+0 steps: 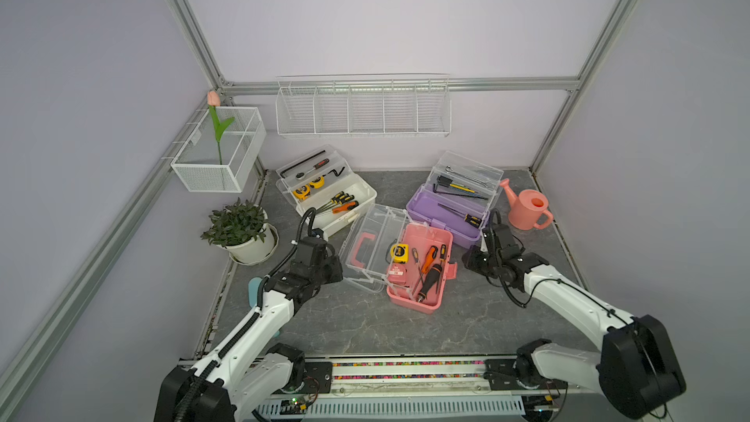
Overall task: Close toolboxes
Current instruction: Close the toolbox lid.
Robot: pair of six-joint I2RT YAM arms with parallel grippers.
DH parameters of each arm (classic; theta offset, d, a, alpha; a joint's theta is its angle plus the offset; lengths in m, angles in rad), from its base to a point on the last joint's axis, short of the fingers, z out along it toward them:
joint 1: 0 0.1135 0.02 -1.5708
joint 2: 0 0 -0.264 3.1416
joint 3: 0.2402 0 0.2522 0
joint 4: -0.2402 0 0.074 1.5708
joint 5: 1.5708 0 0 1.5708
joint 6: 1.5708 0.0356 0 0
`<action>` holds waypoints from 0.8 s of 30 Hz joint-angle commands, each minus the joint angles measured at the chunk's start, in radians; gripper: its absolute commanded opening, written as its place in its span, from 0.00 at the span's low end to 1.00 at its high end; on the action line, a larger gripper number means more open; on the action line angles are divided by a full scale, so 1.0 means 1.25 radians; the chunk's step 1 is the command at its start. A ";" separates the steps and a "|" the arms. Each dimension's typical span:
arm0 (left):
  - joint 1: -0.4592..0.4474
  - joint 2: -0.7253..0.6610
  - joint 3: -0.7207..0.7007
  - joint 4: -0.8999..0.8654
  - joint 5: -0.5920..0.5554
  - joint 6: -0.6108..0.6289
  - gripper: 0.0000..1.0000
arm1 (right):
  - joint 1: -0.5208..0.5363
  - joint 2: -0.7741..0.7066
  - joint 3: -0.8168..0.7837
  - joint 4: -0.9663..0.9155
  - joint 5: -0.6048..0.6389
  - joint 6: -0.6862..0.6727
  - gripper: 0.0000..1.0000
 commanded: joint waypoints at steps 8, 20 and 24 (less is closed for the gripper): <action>-0.164 -0.001 0.138 0.021 -0.227 0.052 0.06 | 0.033 0.073 -0.043 0.117 -0.085 0.046 0.30; -0.432 0.055 0.213 0.044 -0.407 0.132 0.08 | 0.049 0.140 -0.035 0.203 -0.109 0.064 0.30; -0.498 0.097 0.241 0.060 -0.411 0.161 0.10 | 0.050 0.154 -0.035 0.218 -0.112 0.067 0.31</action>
